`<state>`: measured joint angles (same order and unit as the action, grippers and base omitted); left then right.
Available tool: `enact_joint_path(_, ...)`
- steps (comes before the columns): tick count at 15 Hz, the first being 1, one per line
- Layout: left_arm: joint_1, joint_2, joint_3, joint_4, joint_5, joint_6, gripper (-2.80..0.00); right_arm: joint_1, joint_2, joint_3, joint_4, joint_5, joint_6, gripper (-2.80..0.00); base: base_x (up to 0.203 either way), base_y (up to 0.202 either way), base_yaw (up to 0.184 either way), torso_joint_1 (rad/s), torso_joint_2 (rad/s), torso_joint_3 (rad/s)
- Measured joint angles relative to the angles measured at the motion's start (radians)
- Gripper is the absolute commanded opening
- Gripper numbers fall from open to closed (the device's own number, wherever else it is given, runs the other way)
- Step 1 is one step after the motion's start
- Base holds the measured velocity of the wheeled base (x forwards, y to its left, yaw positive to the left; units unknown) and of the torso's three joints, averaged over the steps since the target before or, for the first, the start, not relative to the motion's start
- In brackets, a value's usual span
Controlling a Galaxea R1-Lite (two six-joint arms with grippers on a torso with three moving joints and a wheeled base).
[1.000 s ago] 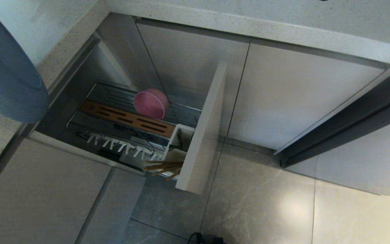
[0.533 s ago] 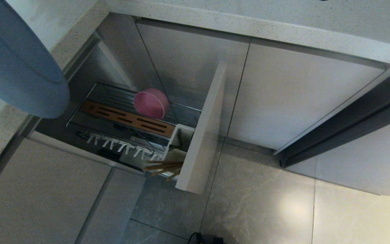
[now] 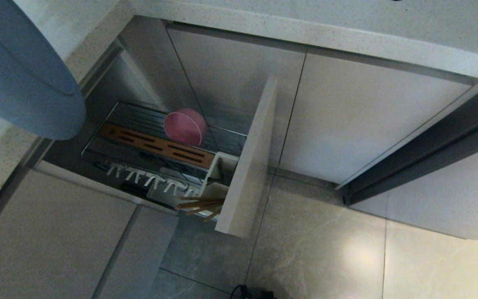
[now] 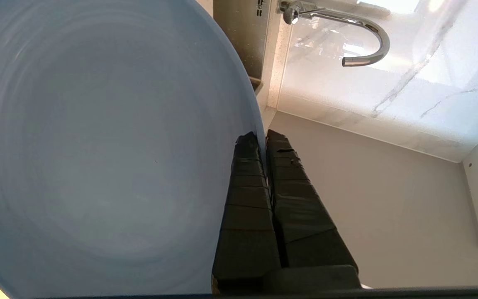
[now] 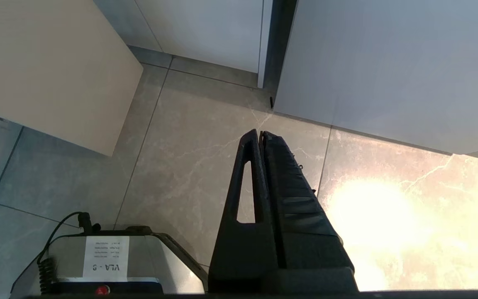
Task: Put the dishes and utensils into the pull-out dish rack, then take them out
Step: Pick up the plate and place it in the cupboard
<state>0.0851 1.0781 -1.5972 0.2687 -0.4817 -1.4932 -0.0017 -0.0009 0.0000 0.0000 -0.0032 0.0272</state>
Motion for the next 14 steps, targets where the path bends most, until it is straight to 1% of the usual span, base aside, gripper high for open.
enact_joint_path(14, 0.000, 0.000, -0.001, 0.003, 0.000, -0.004, -2.80, 0.000, 0.000, 0.000, 0.000, 0.000, 0.000, -2.80, 0.000, 0.000, 0.000, 0.000, 0.00, 0.000)
